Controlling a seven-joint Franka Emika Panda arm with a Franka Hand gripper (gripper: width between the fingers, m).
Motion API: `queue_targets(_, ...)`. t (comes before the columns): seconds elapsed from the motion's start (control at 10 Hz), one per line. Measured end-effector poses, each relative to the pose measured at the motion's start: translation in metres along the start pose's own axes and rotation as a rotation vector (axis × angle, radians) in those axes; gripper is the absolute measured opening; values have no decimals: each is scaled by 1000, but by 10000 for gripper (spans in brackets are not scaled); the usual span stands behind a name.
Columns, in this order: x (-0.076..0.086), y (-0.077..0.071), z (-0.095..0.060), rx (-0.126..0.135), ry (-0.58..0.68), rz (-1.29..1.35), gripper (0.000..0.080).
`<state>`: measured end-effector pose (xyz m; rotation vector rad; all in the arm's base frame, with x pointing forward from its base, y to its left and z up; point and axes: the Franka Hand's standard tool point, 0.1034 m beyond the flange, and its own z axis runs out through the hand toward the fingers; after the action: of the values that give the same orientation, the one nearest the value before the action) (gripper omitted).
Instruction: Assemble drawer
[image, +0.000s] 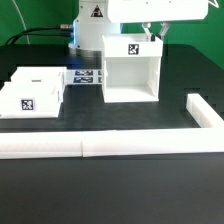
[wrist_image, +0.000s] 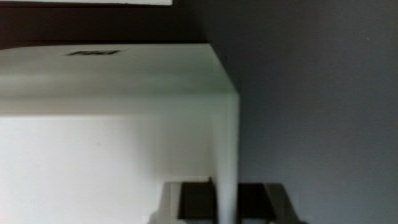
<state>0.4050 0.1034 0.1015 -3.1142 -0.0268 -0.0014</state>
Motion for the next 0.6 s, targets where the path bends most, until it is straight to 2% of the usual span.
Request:
queue_targets(0.1, 3, 1, 0, 1, -3, -15, 36)
queue_targets(0.2, 16, 5, -1, 9, -9, -44, 38)
queue_targets(0.6, 94, 4, -1, 33, 25, -58, 38)
